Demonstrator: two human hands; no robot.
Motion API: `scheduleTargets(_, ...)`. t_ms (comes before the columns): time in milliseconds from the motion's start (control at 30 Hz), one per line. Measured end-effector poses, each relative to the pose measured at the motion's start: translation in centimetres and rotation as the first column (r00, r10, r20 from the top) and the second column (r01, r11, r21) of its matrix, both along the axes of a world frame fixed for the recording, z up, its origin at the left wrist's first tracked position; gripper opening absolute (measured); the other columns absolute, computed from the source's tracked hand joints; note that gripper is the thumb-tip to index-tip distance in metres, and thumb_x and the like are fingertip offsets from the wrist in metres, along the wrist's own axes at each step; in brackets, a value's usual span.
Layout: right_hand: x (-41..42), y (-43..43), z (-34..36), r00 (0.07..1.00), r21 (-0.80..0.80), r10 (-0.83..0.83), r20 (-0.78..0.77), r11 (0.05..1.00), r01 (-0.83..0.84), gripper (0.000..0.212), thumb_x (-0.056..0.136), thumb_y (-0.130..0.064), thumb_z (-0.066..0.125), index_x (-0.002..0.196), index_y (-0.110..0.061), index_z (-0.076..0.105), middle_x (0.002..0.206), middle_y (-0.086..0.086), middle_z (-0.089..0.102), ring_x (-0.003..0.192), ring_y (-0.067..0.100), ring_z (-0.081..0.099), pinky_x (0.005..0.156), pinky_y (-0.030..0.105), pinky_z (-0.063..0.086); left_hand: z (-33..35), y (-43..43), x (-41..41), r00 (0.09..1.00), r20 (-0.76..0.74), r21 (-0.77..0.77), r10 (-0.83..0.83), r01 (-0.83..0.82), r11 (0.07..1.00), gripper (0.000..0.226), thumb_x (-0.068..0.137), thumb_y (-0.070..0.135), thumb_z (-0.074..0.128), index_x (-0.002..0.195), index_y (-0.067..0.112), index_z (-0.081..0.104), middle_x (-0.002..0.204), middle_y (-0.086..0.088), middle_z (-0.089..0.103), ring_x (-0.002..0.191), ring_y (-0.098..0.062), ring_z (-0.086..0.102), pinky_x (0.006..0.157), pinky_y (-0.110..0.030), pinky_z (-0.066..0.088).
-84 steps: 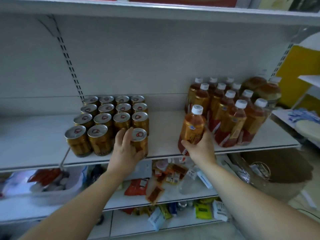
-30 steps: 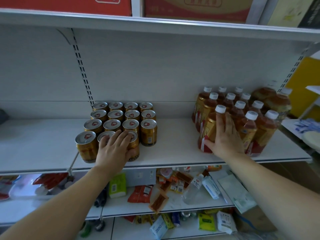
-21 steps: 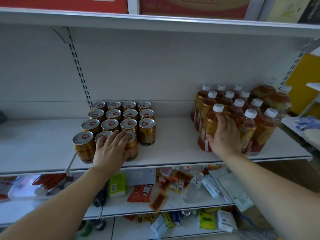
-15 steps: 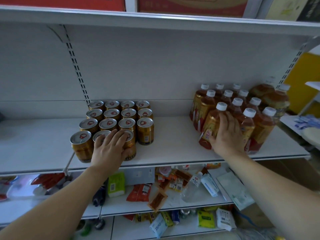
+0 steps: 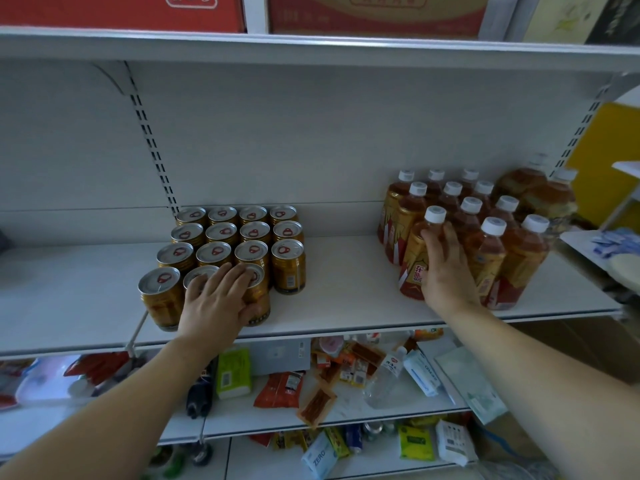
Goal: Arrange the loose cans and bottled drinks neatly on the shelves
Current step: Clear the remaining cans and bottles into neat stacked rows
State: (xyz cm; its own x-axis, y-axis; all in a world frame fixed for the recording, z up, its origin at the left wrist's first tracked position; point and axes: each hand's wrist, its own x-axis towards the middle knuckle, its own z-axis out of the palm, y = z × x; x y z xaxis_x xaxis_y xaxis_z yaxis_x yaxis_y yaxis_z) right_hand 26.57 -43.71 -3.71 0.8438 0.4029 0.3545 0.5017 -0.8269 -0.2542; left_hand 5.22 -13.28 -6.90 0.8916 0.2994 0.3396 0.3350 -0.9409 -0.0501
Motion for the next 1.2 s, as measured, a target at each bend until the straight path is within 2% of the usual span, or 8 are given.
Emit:
scheduleTargets(167,0.3,0.0,0.0,0.999,-0.056,-0.035,0.037,0.998,0.037,0.085,0.082,-0.003,0.067,0.151,-0.017,0.02,0.16,0.018,0.005,0.142,0.039,0.015,0.113,0.049,0.028,0.1,-0.2,0.1,0.999,-0.031,0.0,0.02,-0.02,1.0,0.074,0.066,0.042,0.082,0.129,0.015,0.054,0.136,-0.006,0.055,0.128,-0.03,0.049,0.1,-0.057,0.034)
scheduleTargets(333,0.0,-0.4,0.3,0.998,-0.088,-0.044,0.051,0.995,0.048,0.083,0.083,-0.004,0.066,0.151,-0.016,0.02,0.157,0.019,0.005,0.141,0.04,0.013,0.109,0.049,0.033,0.8,-1.5,0.5,0.998,0.0,0.002,0.059,-0.059,0.998,0.067,0.08,0.054,0.061,0.134,0.017,0.049,0.144,-0.005,0.046,0.141,-0.026,0.028,0.113,-0.044,-0.018)
scheduleTargets(467,-0.1,-0.3,0.4,0.999,-0.018,-0.023,0.035,1.0,0.024,0.077,0.086,-0.01,0.067,0.149,-0.017,0.023,0.156,0.019,0.006,0.143,0.04,0.01,0.112,0.05,0.029,1.7,-4.8,2.2,0.998,0.013,-0.02,-0.064,0.064,0.998,0.069,0.085,0.056,0.036,0.141,0.016,0.041,0.151,-0.007,0.035,0.145,-0.023,0.018,0.118,-0.04,-0.007)
scheduleTargets(567,-0.1,0.2,0.7,1.0,0.03,-0.009,0.009,1.0,0.008,0.076,0.09,-0.017,0.063,0.151,-0.024,0.02,0.157,0.017,-0.001,0.145,0.039,0.005,0.113,0.05,0.025,1.3,-8.3,4.2,0.977,-0.077,-0.171,-0.198,0.183,0.968,0.066,0.093,0.055,0.037,0.149,0.024,0.022,0.159,0.002,0.012,0.147,-0.016,0.001,0.116,-0.035,-0.006)
scheduleTargets(700,0.3,0.2,1.0,0.999,-0.017,-0.012,-0.04,1.0,0.012,0.075,0.095,-0.029,0.057,0.154,-0.029,0.01,0.159,0.012,-0.013,0.146,0.037,0.001,0.114,0.048,0.024,-1.1,-10.9,7.3,0.943,-0.269,-0.354,-0.194,0.091,0.931,0.069,0.094,0.058,0.034,0.151,0.027,0.01,0.16,0.004,0.0,0.147,-0.018,-0.005,0.117,-0.042,-0.001)
scheduleTargets(867,0.7,-0.1,0.1,0.999,0.011,0.025,-0.036,1.0,-0.024,0.075,0.095,-0.022,0.058,0.154,-0.028,0.011,0.16,0.01,-0.01,0.148,0.03,-0.005,0.115,0.042,0.024,-3.8,-10.3,8.4,0.88,-0.445,-0.308,-0.165,0.023,0.951,0.069,0.095,0.06,0.017,0.152,0.028,-0.002,0.159,0.001,-0.012,0.146,-0.018,-0.013,0.117,-0.044,-0.007)
scheduleTargets(1033,1.5,-0.1,-0.4,0.997,0.031,0.071,0.016,0.997,-0.071,0.076,0.091,-0.005,0.059,0.153,-0.024,0.02,0.16,0.012,-0.002,0.148,0.032,0.0,0.115,0.045,0.025,-4.1,-10.2,8.4,0.874,-0.457,-0.288,-0.166,0.032,0.957,0.068,0.095,0.061,0.014,0.152,0.028,-0.005,0.159,0.002,-0.014,0.146,-0.016,-0.014,0.117,-0.042,-0.007)
scheduleTargets(1200,1.4,0.4,-0.2,0.999,0.043,0.043,0.006,0.998,-0.043,0.075,0.089,-0.009,0.061,0.151,-0.021,0.021,0.16,0.014,0.0,0.147,0.035,0.0,0.115,0.053,0.025,-4.1,-10.2,8.3,0.879,-0.448,-0.283,-0.161,0.031,0.958,0.068,0.095,0.06,0.015,0.152,0.028,-0.004,0.159,0.002,-0.013,0.146,-0.017,-0.013,0.117,-0.042,-0.007)
